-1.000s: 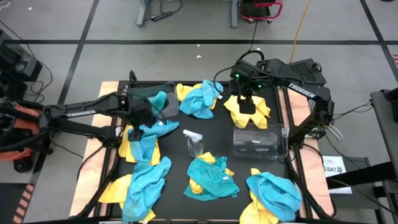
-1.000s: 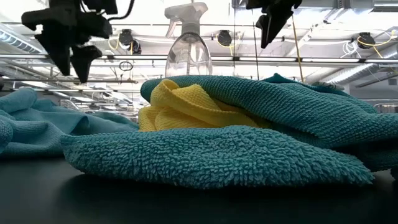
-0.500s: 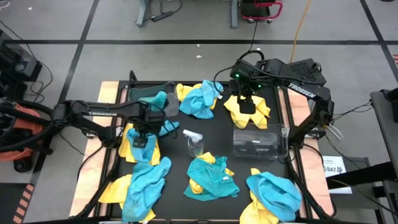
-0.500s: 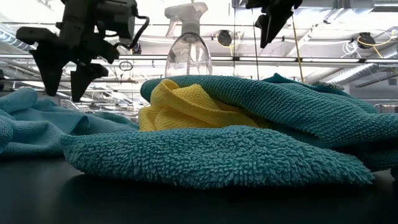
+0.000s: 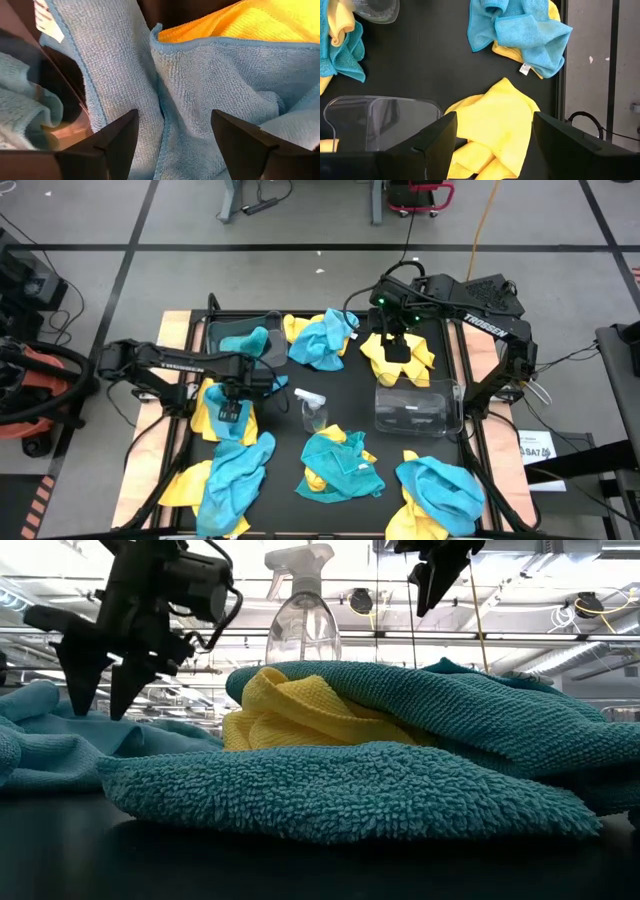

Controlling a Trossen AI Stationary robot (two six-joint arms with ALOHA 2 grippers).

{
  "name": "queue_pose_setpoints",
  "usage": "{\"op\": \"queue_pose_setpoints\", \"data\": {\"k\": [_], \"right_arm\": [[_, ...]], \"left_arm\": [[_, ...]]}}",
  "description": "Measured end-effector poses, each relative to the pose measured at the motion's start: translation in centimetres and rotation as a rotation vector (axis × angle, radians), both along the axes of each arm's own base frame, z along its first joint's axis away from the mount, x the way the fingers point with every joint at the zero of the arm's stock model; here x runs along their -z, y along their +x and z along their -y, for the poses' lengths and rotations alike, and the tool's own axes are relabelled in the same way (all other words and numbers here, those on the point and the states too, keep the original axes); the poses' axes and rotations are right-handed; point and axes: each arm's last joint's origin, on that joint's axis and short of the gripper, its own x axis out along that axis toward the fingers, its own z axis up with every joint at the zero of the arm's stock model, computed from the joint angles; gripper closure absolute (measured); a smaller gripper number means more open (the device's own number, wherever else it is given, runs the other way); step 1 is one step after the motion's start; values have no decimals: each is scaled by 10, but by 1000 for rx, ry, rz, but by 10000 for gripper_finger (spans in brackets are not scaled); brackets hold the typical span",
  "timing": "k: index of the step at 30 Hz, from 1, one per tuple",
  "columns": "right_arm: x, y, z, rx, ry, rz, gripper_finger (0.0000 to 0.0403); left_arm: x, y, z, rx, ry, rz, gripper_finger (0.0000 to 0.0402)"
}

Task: Sort microfiber towel by color & place in baskets
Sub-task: Put the blue microfiber towel into the top transparent bin

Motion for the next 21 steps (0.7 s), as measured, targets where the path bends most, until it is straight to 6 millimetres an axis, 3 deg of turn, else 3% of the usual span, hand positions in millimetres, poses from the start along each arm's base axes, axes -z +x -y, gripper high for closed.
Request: {"op": "queue_pose_setpoints", "data": {"k": [13,17,21], "right_arm": [[0,0,0,9,3,2,149],[0,1,0,9,1,10,149],[-1,2,1,9,-3,20,149]], "left_arm": [[30,17,-3,13,60,-92,165],[36,21,-4,15,63,-95,225],[36,21,-3,22,61,-92,319]]}}
